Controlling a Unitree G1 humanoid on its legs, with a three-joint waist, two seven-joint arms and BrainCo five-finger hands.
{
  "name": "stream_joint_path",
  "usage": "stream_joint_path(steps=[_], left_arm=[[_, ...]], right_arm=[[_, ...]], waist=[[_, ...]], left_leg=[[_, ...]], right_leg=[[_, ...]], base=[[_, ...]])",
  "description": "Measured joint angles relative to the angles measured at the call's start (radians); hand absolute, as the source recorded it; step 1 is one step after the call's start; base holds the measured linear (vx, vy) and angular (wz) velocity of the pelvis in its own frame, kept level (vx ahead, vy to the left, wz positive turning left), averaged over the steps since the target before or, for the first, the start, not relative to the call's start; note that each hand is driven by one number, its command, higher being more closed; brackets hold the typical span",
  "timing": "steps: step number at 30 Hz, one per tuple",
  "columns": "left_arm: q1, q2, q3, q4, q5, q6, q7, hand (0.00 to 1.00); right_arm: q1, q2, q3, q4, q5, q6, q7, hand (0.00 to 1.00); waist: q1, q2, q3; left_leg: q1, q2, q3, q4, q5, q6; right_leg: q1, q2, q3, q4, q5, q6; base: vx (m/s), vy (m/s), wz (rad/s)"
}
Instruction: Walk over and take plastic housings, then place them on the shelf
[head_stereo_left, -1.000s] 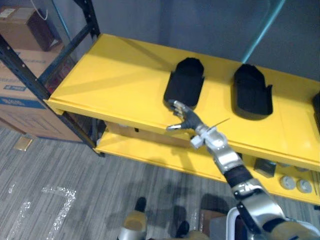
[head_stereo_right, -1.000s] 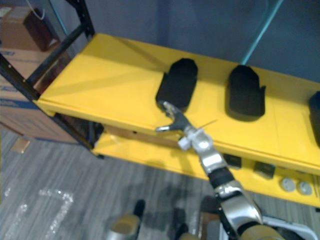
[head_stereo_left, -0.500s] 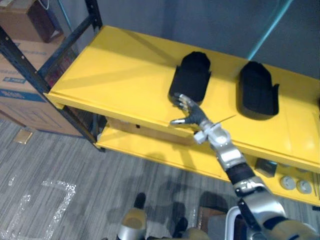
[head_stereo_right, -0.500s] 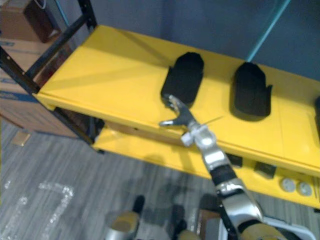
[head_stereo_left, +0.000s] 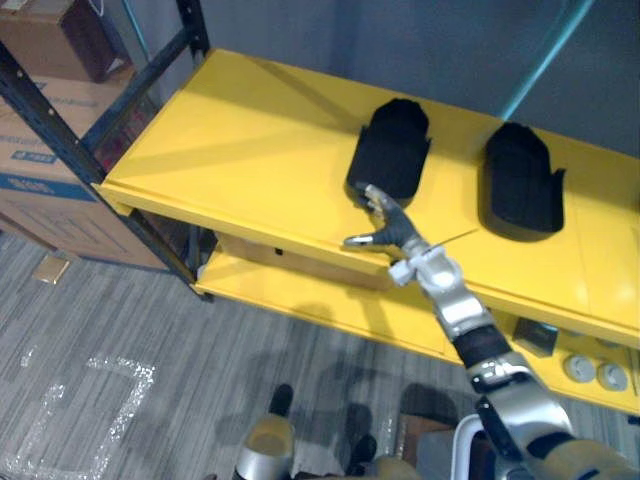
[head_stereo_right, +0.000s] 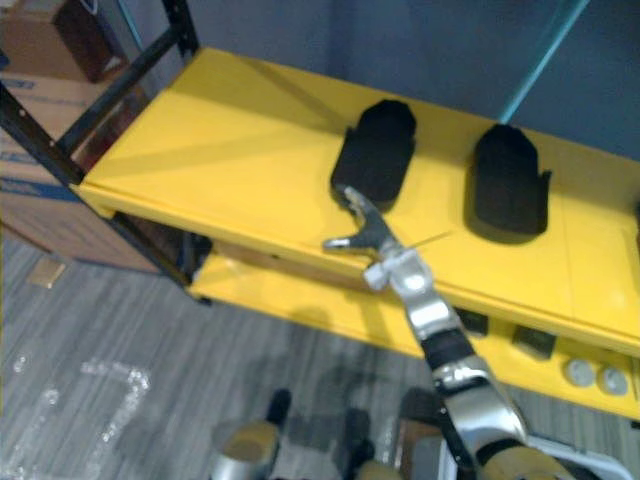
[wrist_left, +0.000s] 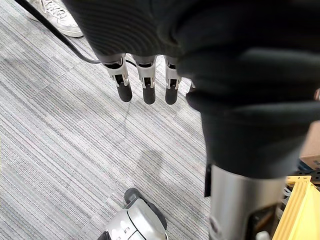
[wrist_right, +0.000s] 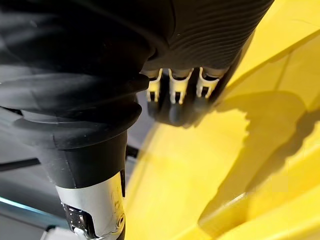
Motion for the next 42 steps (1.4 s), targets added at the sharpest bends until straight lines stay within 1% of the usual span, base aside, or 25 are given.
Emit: stream_joint_path(steps=[2,6,8,9,10,12,13,15,16,18,19,20,21,22,23,25,28,31,32,33,35,37,39,40,42], left_arm=[[0.000,-0.009,0.000,0.000,0.000,0.000,0.000,0.00],[0.000,-0.009,-0.005,0.000,0.001,-0.001,-0.001,0.00],[0.000,-0.009,-0.004,0.000,0.002,-0.002,-0.005,0.00],[0.000,-0.009,-0.002,0.001,0.002,-0.003,-0.006,0.00],[0.001,-0.007,0.009,0.009,0.002,-0.004,-0.008,0.00],[0.001,-0.004,0.015,0.013,0.003,-0.009,-0.010,0.00],[0.001,-0.003,0.016,0.014,0.003,-0.015,-0.011,0.00],[0.001,0.000,0.016,0.021,0.003,-0.040,-0.019,0.00],[-0.001,0.002,0.017,0.020,0.005,-0.055,-0.022,0.00],[-0.003,0.003,0.020,0.022,0.011,-0.078,-0.024,0.00],[-0.005,0.002,0.020,0.022,0.011,-0.079,-0.024,0.00],[-0.006,0.000,0.020,0.023,0.015,-0.079,-0.021,0.00],[-0.005,-0.006,0.021,0.026,0.023,-0.079,-0.015,0.00],[-0.006,-0.009,0.021,0.028,0.024,-0.079,-0.012,0.00],[-0.005,-0.012,0.016,0.029,0.039,-0.079,-0.005,0.00],[-0.011,-0.012,0.000,0.033,0.056,-0.079,-0.005,0.00],[-0.042,-0.010,-0.033,0.049,0.065,-0.077,-0.006,0.00],[-0.046,-0.009,-0.063,0.052,0.141,-0.030,-0.028,0.00],[-0.050,-0.009,-0.075,0.063,0.158,0.001,-0.034,0.00],[-0.056,-0.008,-0.076,0.069,0.171,0.018,-0.040,0.00],[-0.086,0.006,-0.107,0.090,0.177,0.102,-0.071,0.00],[-0.110,0.037,-0.145,0.092,0.183,0.151,-0.120,0.00],[-0.125,0.047,-0.167,0.092,0.232,0.159,-0.140,0.00],[-0.133,0.061,-0.199,0.093,0.261,0.162,-0.153,0.00],[-0.145,0.067,-0.238,0.093,0.301,0.169,-0.173,0.00]], right_arm=[[0.000,0.000,0.000,0.001,0.002,-0.011,0.011,0.00],[0.001,-0.012,0.021,-0.023,0.032,-0.027,0.124,0.00],[0.013,-0.030,0.075,-0.153,0.087,-0.027,0.237,0.00],[0.022,-0.035,0.092,-0.205,0.110,-0.026,0.269,0.00],[0.052,-0.039,0.133,-0.344,0.211,-0.016,0.371,0.00],[0.100,-0.043,0.171,-0.503,0.311,0.002,0.445,0.00],[0.114,-0.043,0.174,-0.547,0.340,0.007,0.452,0.00],[0.144,-0.043,0.153,-0.647,0.422,0.019,0.405,0.00],[0.182,-0.036,0.084,-0.688,0.457,0.008,0.346,0.00],[0.259,0.003,-0.084,-0.719,0.486,-0.041,0.233,0.00],[0.286,0.011,-0.129,-0.725,0.483,-0.060,0.200,0.00],[0.342,0.025,-0.200,-0.739,0.460,-0.100,0.127,0.00],[0.426,0.040,-0.259,-0.765,0.419,-0.136,0.056,0.00],[0.470,0.046,-0.284,-0.779,0.403,-0.148,0.027,0.00],[0.579,0.067,-0.340,-0.797,0.366,-0.171,-0.030,0.00],[0.702,0.086,-0.407,-0.794,0.328,-0.170,-0.083,0.00],[0.861,0.097,-0.500,-0.721,0.285,-0.152,-0.148,0.00],[0.962,0.113,-0.551,-0.600,0.266,-0.155,-0.210,0.00],[0.982,0.119,-0.568,-0.573,0.265,-0.160,-0.235,0.00],[0.990,0.120,-0.575,-0.566,0.262,-0.165,-0.251,0.00],[0.995,0.121,-0.587,-0.554,0.241,-0.169,-0.325,0.00],[1.004,0.139,-0.590,-0.549,0.219,-0.168,-0.403,0.00],[1.013,0.156,-0.596,-0.549,0.204,-0.161,-0.468,0.00],[1.017,0.167,-0.610,-0.548,0.199,-0.158,-0.494,0.00],[1.031,0.180,-0.627,-0.547,0.200,-0.157,-0.529,0.00]], waist=[[0.000,0.000,0.001],[-0.004,-0.001,0.002],[-0.014,-0.005,0.001],[-0.018,-0.007,0.000],[-0.026,-0.017,-0.004],[-0.047,-0.033,-0.014],[-0.053,-0.041,-0.019],[-0.059,-0.065,-0.038],[-0.069,-0.081,-0.053],[-0.087,-0.100,-0.077],[-0.093,-0.101,-0.078],[-0.108,-0.101,-0.084],[-0.131,-0.095,-0.107],[-0.144,-0.093,-0.122],[-0.172,-0.074,-0.141],[-0.208,-0.061,-0.178],[-0.263,-0.014,-0.195],[-0.297,0.015,-0.212],[-0.307,0.025,-0.216],[-0.312,0.028,-0.219],[-0.330,0.032,-0.221],[-0.331,0.027,-0.221],[-0.340,0.019,-0.217],[-0.354,0.018,-0.216],[-0.360,0.020,-0.216]], left_leg=[[0.000,0.000,0.000,0.000,0.000,0.000],[-0.002,0.008,0.004,-0.001,0.000,0.000],[-0.012,0.014,0.012,-0.002,-0.001,0.000],[-0.016,0.016,0.014,-0.003,-0.001,0.000],[-0.014,0.022,0.029,-0.009,-0.001,-0.001],[-0.010,0.024,0.033,-0.015,-0.001,-0.001],[-0.008,0.025,0.037,-0.016,-0.002,-0.003],[0.005,0.030,0.066,-0.017,-0.012,-0.006],[0.006,0.031,0.073,-0.016,-0.016,-0.006],[0.008,0.033,0.094,-0.016,-0.021,-0.007],[0.013,0.034,0.102,-0.016,-0.023,-0.006],[0.024,0.037,0.122,-0.013,-0.031,-0.005],[0.025,0.038,0.140,-0.013,-0.036,-0.004],[0.026,0.039,0.150,-0.012,-0.038,-0.003],[0.039,0.040,0.181,-0.009,-0.050,-0.004],[0.040,0.045,0.218,0.002,-0.065,-0.005],[0.057,0.055,0.268,-0.002,-0.070,-0.009],[0.067,0.066,0.300,-0.005,-0.073,-0.014],[0.075,0.070,0.316,-0.011,-0.075,-0.016],[0.077,0.072,0.326,-0.013,-0.076,-0.017],[0.076,0.077,0.341,-0.015,-0.077,-0.018],[0.083,0.085,0.378,-0.015,-0.080,-0.023],[0.083,0.087,0.394,-0.016,-0.083,-0.026],[0.084,0.087,0.405,-0.016,-0.085,-0.026],[0.091,0.087,0.418,-0.014,-0.091,-0.028]], right_leg=[[0.000,0.000,0.000,0.000,0.000,0.000],[-0.004,0.002,0.003,0.000,0.000,0.000],[-0.018,0.005,0.012,0.000,0.000,-0.001],[-0.024,0.005,0.016,0.000,0.000,-0.001],[-0.034,0.005,0.031,0.001,0.001,-0.002],[-0.034,0.007,0.034,-0.001,0.000,-0.003],[-0.034,0.007,0.036,-0.002,0.000,-0.003],[-0.036,0.010,0.066,-0.003,0.001,-0.004],[-0.038,0.014,0.074,-0.003,0.001,-0.004],[-0.050,0.017,0.094,0.000,0.007,-0.012],[-0.050,0.018,0.101,0.000,0.010,-0.016],[-0.050,0.020,0.121,0.001,0.014,-0.019],[-0.063,0.021,0.143,0.002,0.017,-0.019],[-0.067,0.021,0.153,0.003,0.018,-0.018],[-0.070,0.023,0.183,0.002,0.019,-0.018],[-0.086,0.026,0.218,0.002,0.019,-0.018],[-0.105,0.037,0.266,0.001,0.022,-0.013],[-0.120,0.049,0.300,0.002,0.024,-0.015],[-0.123,0.054,0.314,0.000,0.026,-0.016],[-0.127,0.056,0.321,0.000,0.026,-0.016],[-0.138,0.063,0.338,-0.002,0.033,-0.018],[-0.143,0.073,0.369,-0.019,0.047,-0.021],[-0.155,0.077,0.389,-0.025,0.049,-0.025],[-0.155,0.077,0.393,-0.029,0.050,-0.025],[-0.159,0.080,0.412,-0.029,0.053,-0.021]], base=[[0.00,0.000,0.00],[0.00,0.000,-0.01],[0.00,-0.001,-0.07],[0.01,-0.002,-0.19],[0.02,-0.006,-0.18],[0.03,-0.019,-0.11],[0.05,-0.022,-0.25],[0.03,-0.013,-0.34],[0.01,-0.009,-0.26],[0.00,0.004,-0.26],[-0.01,0.026,-0.36],[-0.02,0.032,-0.47],[-0.01,0.029,-0.50],[0.01,0.029,-0.61],[0.01,0.024,-0.54],[0.00,0.014,-0.66],[-0.02,0.003,-0.53],[-0.01,-0.016,-0.42],[0.00,-0.010,-0.33],[0.00,-0.006,-0.37],[-0.02,-0.003,-0.32],[-0.02,-0.001,-0.39],[-0.02,0.001,-0.26],[0.00,0.010,-0.18],[0.02,0.018,-0.26]])
